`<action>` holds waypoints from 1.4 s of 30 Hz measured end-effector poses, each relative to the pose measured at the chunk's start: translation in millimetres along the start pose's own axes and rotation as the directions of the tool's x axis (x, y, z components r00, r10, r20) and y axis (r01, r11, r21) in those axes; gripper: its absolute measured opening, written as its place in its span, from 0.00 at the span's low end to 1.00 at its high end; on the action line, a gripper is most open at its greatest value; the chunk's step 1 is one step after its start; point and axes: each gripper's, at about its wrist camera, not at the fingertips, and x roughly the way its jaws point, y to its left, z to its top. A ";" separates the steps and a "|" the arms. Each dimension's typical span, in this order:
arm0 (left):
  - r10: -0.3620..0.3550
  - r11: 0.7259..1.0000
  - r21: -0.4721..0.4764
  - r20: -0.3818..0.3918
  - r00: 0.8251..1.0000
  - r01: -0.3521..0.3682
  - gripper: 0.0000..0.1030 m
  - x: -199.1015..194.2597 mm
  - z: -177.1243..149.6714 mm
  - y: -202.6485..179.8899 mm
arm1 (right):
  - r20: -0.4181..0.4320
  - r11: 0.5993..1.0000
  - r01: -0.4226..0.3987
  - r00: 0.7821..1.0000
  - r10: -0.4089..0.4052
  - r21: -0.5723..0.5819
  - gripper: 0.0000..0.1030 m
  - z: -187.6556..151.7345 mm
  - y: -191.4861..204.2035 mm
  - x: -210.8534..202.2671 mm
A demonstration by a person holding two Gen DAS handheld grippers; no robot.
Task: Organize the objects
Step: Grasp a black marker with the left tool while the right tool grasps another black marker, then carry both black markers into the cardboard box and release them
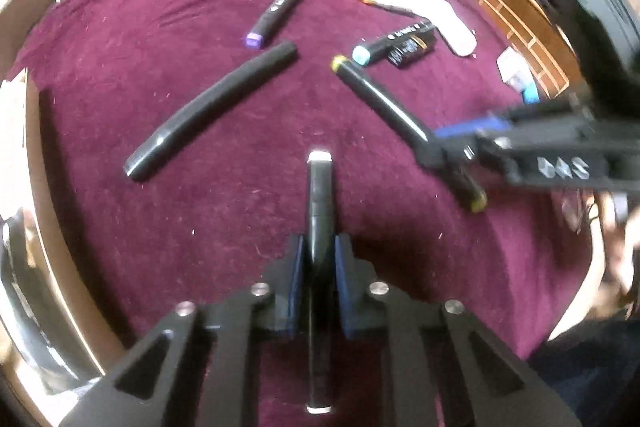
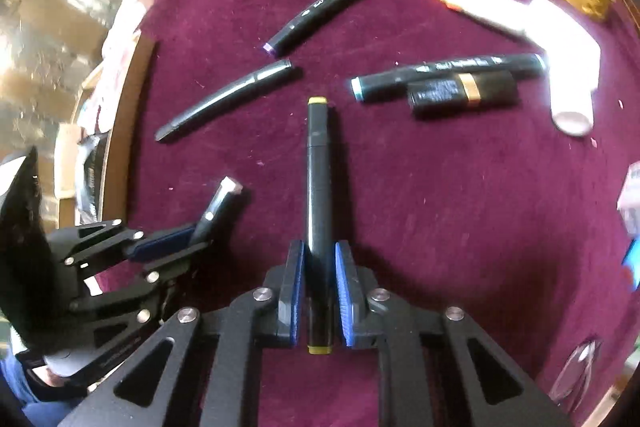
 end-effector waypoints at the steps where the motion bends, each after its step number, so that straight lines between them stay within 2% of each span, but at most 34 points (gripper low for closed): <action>1: -0.001 1.000 -0.006 0.003 1.000 0.001 0.15 0.2 1.0 -0.4 | 0.000 1.000 0.005 1.000 -0.005 0.004 0.16 -2.5 0.3 -1.0; 4: 0.029 1.000 0.010 0.005 1.000 -0.029 0.15 -5.0 -2.3 -1.1 | -0.017 1.000 0.024 1.000 -0.024 -0.015 0.16 -7.9 4.5 -0.2; 8: 0.076 0.996 0.052 -0.015 0.997 -0.075 0.15 12.4 3.9 -4.0 | -0.024 0.998 0.051 0.998 -0.052 -0.040 0.17 -14.3 14.2 6.3; 10: 0.111 0.990 0.090 -0.012 0.994 -0.110 0.15 12.6 2.3 -10.5 | -0.028 0.993 0.091 0.995 -0.093 -0.070 0.17 -10.6 24.8 13.6; 12: 0.118 0.984 0.136 -0.014 0.993 -0.115 0.26 17.6 3.6 -19.2 | -0.030 0.991 0.110 0.993 -0.113 -0.078 0.18 -11.1 30.6 19.8; 13: 0.099 0.985 0.140 -0.013 0.995 -0.097 0.39 17.8 2.4 -21.5 | -0.018 0.989 0.123 0.992 -0.125 -0.084 0.18 -10.3 32.7 21.3; 14: 0.097 0.984 0.148 -0.009 0.995 -0.095 0.43 19.2 2.0 -24.6 | -0.007 0.986 0.138 0.990 -0.140 -0.097 0.18 -9.9 35.3 22.0; 15: 0.130 0.975 0.181 0.011 0.992 -0.129 0.42 20.7 -0.3 -30.6 | -0.003 0.984 0.147 0.989 -0.148 -0.097 0.17 -10.2 36.1 22.1; 16: 0.139 0.970 0.199 0.028 0.990 -0.142 0.37 20.8 -1.7 -33.0 | -0.001 0.985 0.147 0.989 -0.148 -0.090 0.17 -10.6 35.3 21.7; 17: 0.126 0.971 0.197 0.045 0.991 -0.132 0.18 19.1 -2.5 -31.6 | -0.001 0.988 0.136 0.991 -0.137 -0.070 0.17 -11.6 32.9 20.3; 18: 0.116 0.977 0.175 0.049 0.992 -0.123 0.14 16.7 -2.1 -26.6 | -0.003 0.993 0.111 0.994 -0.111 -0.044 0.17 -12.6 31.0 18.4; 19: 0.087 0.986 0.141 0.045 0.995 -0.092 0.14 15.9 -1.0 -20.4 | 0.003 0.997 0.080 0.997 -0.080 -0.017 0.17 -13.3 29.7 14.8; 21: 0.036 0.996 0.079 0.048 0.998 -0.039 0.14 12.1 -2.1 -7.2 | 0.018 0.997 0.072 0.997 -0.072 -0.009 0.17 -13.4 33.4 8.9; 23: 0.023 0.998 0.049 0.054 0.998 -0.025 0.14 8.8 -3.7 1.2 | 0.032 0.999 0.054 0.998 -0.054 0.001 0.17 -13.5 36.1 3.5; 26: -0.062 0.998 -0.015 0.089 0.994 0.063 0.14 -3.8 -3.7 14.4 | 0.046 1.000 0.025 0.999 -0.025 0.014 0.17 -14.5 42.6 -1.4; 32: -0.097 0.992 -0.061 0.141 0.985 0.107 0.14 -24.9 -4.7 28.9 | 0.090 1.000 -0.027 0.996 0.026 0.011 0.17 -12.7 58.5 -15.6; 34: -0.111 0.989 -0.074 0.164 0.980 0.124 0.14 -34.5 -3.5 33.4 | 0.107 0.998 -0.067 0.992 0.067 0.002 0.17 -10.1 66.8 -22.1; 42: -0.097 0.976 -0.163 0.280 0.955 0.147 0.14 -86.5 -9.1 70.6 | 0.119 0.990 -0.101 0.986 0.113 -0.101 0.17 -1.3 114.5 -35.4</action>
